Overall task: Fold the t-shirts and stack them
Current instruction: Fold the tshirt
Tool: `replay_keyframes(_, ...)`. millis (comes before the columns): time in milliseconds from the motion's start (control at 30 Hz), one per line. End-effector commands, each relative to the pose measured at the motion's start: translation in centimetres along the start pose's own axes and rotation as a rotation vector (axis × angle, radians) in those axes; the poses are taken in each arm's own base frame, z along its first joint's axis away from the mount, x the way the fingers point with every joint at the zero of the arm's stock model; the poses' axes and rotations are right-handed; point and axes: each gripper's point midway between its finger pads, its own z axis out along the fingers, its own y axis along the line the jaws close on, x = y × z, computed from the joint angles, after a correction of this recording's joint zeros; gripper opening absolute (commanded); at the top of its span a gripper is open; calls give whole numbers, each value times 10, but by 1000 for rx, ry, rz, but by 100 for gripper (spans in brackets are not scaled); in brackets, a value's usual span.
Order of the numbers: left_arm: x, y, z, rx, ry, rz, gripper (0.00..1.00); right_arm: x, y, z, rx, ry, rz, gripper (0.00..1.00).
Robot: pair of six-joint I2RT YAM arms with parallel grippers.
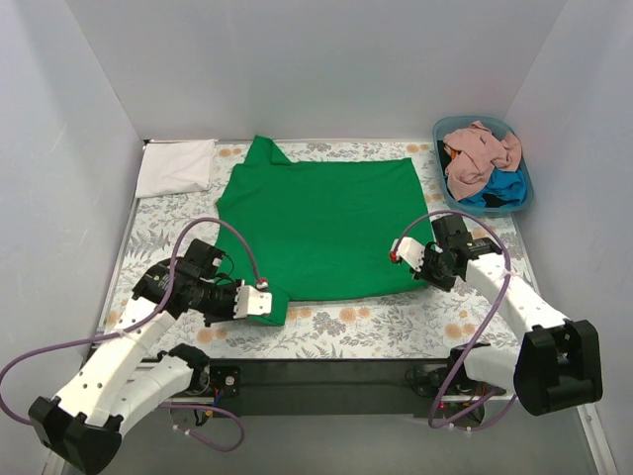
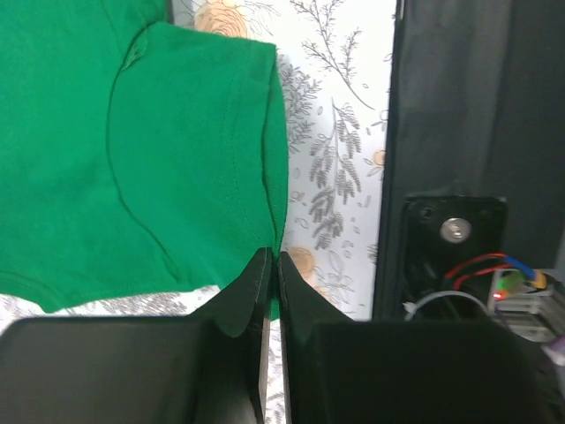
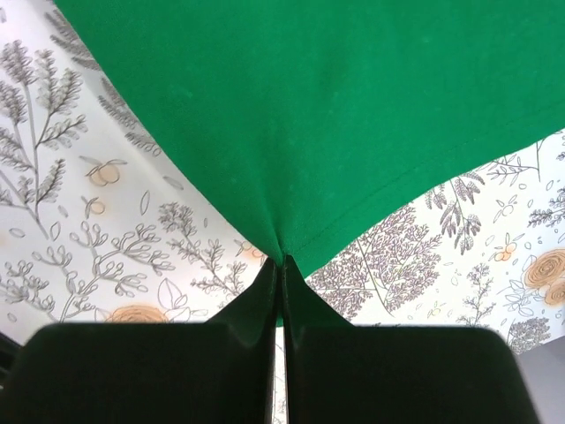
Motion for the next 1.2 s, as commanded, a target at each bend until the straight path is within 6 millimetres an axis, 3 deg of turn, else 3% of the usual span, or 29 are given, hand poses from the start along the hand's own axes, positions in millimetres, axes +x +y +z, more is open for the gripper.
replay_keyframes(0,-11,-13,-18,19,-23,-76,0,1,9,-15,-30,-6,-37,1)
replay_keyframes(200,-17,23,-19,-46,17,-126,0,-3,-10,-13,-45,-3,-30,1)
replay_keyframes(300,-22,52,-15,-90,18,-118,0,-10,-34,-14,-40,-21,-7,1)
replay_keyframes(400,-24,83,-19,-133,2,-120,0,-22,-58,-20,-13,-44,-12,1)
replay_keyframes(467,-14,108,-17,-149,3,-149,0,-28,-72,-18,-11,-47,-22,1)
replay_keyframes(633,-2,172,-29,-217,-21,-170,0,-34,-95,-1,-46,-29,-28,1)
replay_keyframes(767,13,207,-15,-207,-16,-201,0,-45,-118,8,-42,-34,-39,1)
replay_keyframes(967,19,256,-2,-242,-17,-196,0,-55,-153,25,-33,-22,-43,1)
replay_keyframes(1167,26,285,13,-245,-21,-186,0,-57,-168,39,-38,-10,-47,1)
